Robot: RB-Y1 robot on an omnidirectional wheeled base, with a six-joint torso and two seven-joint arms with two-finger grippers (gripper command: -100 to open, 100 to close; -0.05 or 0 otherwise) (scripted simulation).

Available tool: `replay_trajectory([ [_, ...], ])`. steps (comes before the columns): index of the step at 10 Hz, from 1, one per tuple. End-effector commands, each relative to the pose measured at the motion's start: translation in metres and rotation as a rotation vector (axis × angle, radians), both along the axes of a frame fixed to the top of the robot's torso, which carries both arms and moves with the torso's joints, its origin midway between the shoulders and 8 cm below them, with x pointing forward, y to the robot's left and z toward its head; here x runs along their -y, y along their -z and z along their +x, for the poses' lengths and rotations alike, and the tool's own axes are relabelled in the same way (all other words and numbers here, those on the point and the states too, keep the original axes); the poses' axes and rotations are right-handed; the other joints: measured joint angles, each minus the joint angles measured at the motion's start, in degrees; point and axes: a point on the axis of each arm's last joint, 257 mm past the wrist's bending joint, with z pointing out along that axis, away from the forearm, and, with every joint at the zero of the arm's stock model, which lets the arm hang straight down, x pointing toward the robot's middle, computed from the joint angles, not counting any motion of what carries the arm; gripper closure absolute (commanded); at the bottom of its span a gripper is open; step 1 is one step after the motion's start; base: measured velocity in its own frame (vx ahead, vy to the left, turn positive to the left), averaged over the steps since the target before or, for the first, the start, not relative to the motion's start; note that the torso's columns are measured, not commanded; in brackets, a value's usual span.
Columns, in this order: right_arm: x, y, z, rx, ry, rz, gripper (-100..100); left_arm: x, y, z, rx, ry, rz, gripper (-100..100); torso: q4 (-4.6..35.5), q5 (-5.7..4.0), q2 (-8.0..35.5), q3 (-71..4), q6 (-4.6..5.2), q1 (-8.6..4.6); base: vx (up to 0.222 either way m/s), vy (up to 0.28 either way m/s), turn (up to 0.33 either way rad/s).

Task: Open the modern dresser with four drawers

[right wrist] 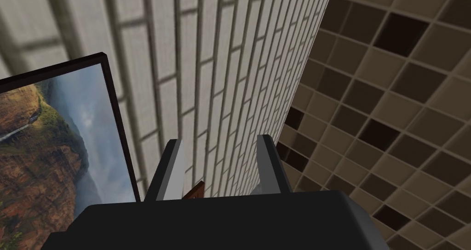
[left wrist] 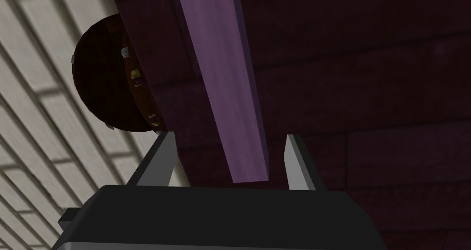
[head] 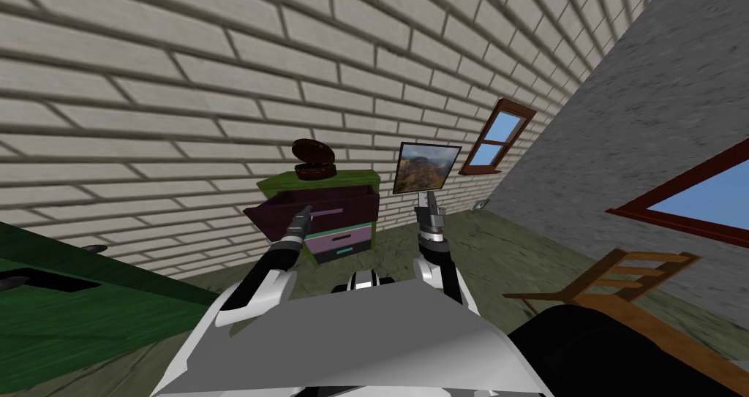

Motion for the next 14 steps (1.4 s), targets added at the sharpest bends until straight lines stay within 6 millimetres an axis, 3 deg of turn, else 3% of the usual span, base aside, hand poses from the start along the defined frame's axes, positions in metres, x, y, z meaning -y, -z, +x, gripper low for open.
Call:
replay_trajectory([
  [1, 0.0, 0.0, 0.0, 0.0, 0.0, 0.0, 0, 0.0, -0.016, -0.008, -0.002, -0.004, 0.0, -100, -0.1, -0.02, -0.4, -0.3, 0.06, 0.01, 0.066, 0.002, -0.003],
  [7, 0.0, 0.0, 0.0, 0.0, 0.0, 0.0, 0, 0.002, -0.049, -0.028, -0.002, -0.007, 0.001, -100, 0.3, -0.2, 0.6, 0.3, -0.01, -0.29, 0.041, 0.006, -0.013],
  [8, 0.0, 0.0, 0.0, 0.0, 0.0, 0.0, 0, 0.001, -0.037, -0.026, -0.023, -0.007, -0.003, -100, 0.5, -0.29, 0.7, 0.3, -0.06, -0.28, 0.016, 0.0, -0.004],
  [9, 0.0, 0.0, 0.0, 0.0, 0.0, 0.0, 0, 0.0, -0.035, -0.026, -0.029, -0.008, -0.005, 0, 0.4, -0.21, 0.7, 0.3, -0.02, -0.27, 0.007, 0.0, -0.002],
  [14, 0.0, 0.0, 0.0, 0.0, 0.0, 0.0, 0, -0.001, -0.029, -0.026, -0.046, -0.01, -0.008, 0, 0.1, -0.08, 0.3, 0.1, 0.04, -0.17, 0.0, 0.0, 0.0],
])
